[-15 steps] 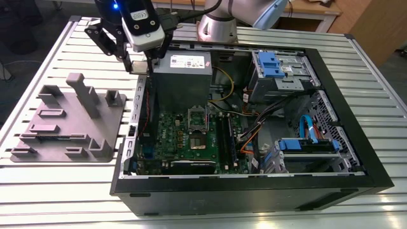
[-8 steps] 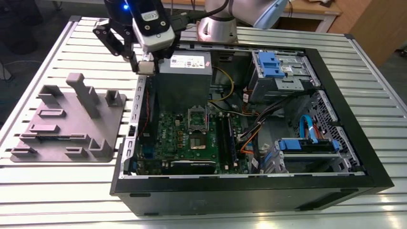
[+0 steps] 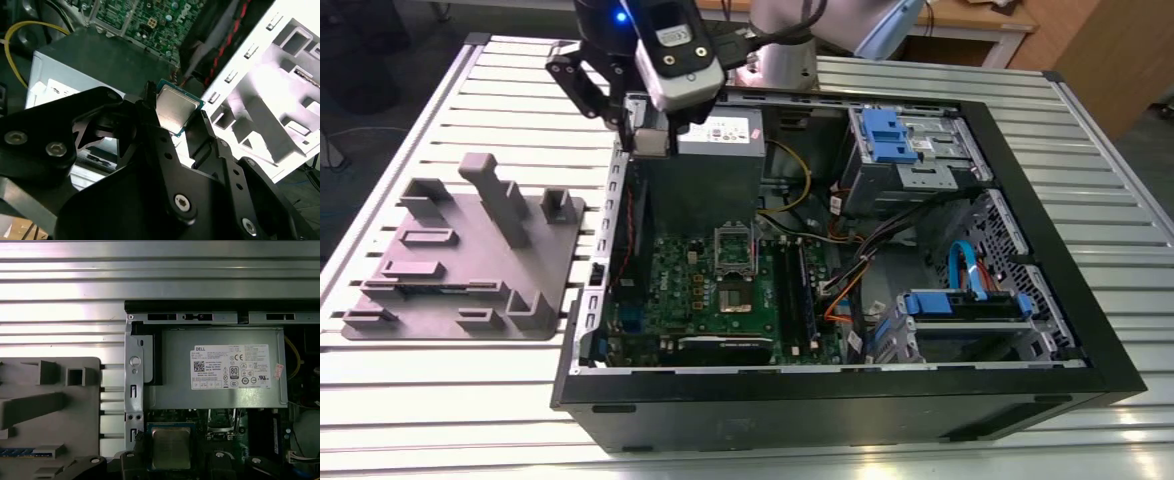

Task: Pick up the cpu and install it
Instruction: 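Pick up the cpu and move it towards the insertion slot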

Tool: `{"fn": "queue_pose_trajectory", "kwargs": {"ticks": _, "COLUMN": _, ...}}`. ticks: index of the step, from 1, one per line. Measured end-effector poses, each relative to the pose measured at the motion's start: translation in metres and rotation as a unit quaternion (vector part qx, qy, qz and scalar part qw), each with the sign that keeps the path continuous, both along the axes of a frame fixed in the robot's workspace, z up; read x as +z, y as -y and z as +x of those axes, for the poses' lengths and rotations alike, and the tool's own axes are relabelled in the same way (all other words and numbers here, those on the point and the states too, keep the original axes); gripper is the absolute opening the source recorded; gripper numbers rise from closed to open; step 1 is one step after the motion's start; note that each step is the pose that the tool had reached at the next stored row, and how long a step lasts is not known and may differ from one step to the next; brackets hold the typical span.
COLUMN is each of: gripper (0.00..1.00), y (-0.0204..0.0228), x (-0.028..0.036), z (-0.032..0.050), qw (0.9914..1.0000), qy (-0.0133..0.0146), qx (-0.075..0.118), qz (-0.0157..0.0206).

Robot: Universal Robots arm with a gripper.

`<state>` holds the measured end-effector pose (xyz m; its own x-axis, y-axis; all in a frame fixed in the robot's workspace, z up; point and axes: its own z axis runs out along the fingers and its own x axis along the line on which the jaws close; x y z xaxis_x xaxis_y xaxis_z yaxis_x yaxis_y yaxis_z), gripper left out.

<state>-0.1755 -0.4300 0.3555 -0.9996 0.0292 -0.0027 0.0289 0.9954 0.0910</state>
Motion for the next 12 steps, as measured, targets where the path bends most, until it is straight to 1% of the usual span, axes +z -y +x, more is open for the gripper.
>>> {"fn": "queue_pose_trajectory", "kwargs": {"ticks": 7, "gripper": 0.47, "y": 0.0000, "x": -0.0002, "z": 0.0211, "qw": 1.00000, "qy": -0.0013, "qx": 0.000, "qz": 0.0000}}
{"fn": "queue_pose_trajectory", "kwargs": {"ticks": 12, "gripper": 0.47, "y": 0.0000, "x": -0.0004, "z": 0.0356, "qw": 1.00000, "qy": -0.0017, "qx": 0.000, "qz": 0.0000}}
